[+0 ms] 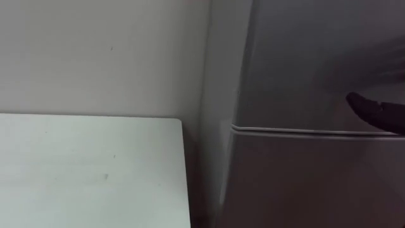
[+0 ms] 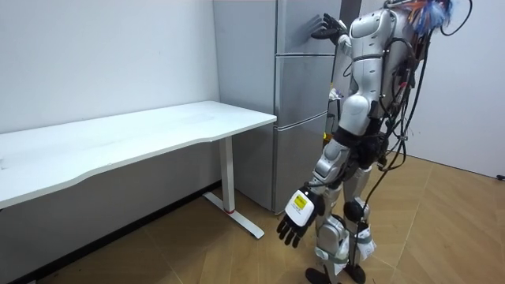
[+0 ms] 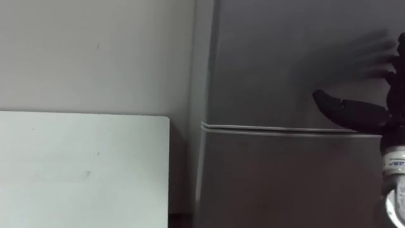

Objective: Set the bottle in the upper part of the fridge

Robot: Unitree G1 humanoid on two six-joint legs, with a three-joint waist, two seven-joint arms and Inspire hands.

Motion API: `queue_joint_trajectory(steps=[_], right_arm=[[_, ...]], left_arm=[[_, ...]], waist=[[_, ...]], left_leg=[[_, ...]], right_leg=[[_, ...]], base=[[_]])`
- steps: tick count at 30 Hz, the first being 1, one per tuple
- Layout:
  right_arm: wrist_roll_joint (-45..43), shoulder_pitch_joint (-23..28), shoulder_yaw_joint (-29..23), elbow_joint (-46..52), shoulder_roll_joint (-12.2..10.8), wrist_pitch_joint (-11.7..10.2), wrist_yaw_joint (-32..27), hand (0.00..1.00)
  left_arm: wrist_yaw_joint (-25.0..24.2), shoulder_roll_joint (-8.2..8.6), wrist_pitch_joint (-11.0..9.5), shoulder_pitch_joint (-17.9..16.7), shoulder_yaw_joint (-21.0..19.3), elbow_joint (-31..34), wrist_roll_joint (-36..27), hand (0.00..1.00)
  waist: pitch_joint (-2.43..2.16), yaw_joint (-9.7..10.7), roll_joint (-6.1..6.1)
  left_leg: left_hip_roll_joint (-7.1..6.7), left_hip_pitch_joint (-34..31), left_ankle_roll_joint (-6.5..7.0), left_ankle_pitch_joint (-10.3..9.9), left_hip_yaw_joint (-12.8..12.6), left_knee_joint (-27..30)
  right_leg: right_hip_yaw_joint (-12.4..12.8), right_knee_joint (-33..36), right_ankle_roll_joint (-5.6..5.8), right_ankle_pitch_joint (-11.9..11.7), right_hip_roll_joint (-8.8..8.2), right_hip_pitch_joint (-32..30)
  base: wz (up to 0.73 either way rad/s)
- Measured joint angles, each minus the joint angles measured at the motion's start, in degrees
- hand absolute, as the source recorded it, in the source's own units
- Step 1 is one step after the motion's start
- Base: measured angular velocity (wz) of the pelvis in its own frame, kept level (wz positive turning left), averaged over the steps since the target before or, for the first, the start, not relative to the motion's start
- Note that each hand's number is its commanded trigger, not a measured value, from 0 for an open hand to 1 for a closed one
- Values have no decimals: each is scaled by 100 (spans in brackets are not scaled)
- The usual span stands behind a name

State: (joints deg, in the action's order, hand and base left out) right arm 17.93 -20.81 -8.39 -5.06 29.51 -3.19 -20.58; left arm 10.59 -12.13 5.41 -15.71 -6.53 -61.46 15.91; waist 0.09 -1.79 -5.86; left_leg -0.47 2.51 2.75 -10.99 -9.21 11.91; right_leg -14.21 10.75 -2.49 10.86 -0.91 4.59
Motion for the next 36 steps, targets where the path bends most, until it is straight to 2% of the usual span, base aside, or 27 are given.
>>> queue_joint_trajectory(steps=[3, 6, 10, 14, 18, 24, 32, 36], right_arm=[[-169, -150, 75, -310, 1, -59, 0, 0], [-290, -283, 156, -575, 10, -53, -6, 0], [-332, -423, 258, -913, 39, -45, -9, 0], [-599, -518, 311, -1211, 39, -49, -31, 0], [-1114, -510, 312, -1469, 36, -56, -137, 0], [-1220, -511, 320, -1626, 33, -94, -219, 0], [-1310, -510, 332, -1649, 14, -103, -400, 0], [-1095, -509, 331, -1618, 17, -104, -492, 0]], left_arm=[[-16, -11, 9, 49, 4, 3, -3, 0], [-17, -53, 9, 63, 73, 34, -4, 0], [-50, -74, 11, 60, 110, 45, -4, 0], [-142, -127, 16, 62, 111, 47, -3, 0], [-286, -185, 54, 71, 111, 40, -4, 0], [-342, -188, 169, 73, 114, 11, -6, 0], [-348, -202, 214, 99, 124, 114, -2, 0], [-322, -213, 218, 34, 175, 352, -7, 0]], waist=[[-9, -3, -25], [-29, -9, -62], [-43, -27, -114], [-31, -53, -170], [-19, -165, -180], [-7, -191, -204], [-15, -208, -186], [-44, -174, -104]], left_leg=[[14, -43, 0, 4, 13, 74], [19, -96, 5, 39, 10, 85], [21, -80, 16, 58, 10, 85], [21, -53, 23, 75, 10, 87], [18, 5, 24, 74, 13, 84], [11, 4, 29, 82, 47, 89], [8, -49, 32, 82, 77, 120], [8, -93, 46, 73, 98, 168]], right_leg=[[-10, 12, 17, -9, 2, -9], [-8, 26, -7, -56, 5, -62], [-10, 12, 15, -80, 7, -38], [-26, 11, 26, -94, 5, -13], [-43, -5, 35, -98, 1, 47], [-99, -5, 39, -102, -11, 63], [-140, -8, 48, -107, -24, 39], [-101, -36, 65, -129, -11, 21]], base=[[0], [0], [0], [0], [0], [2], [1], [3]])
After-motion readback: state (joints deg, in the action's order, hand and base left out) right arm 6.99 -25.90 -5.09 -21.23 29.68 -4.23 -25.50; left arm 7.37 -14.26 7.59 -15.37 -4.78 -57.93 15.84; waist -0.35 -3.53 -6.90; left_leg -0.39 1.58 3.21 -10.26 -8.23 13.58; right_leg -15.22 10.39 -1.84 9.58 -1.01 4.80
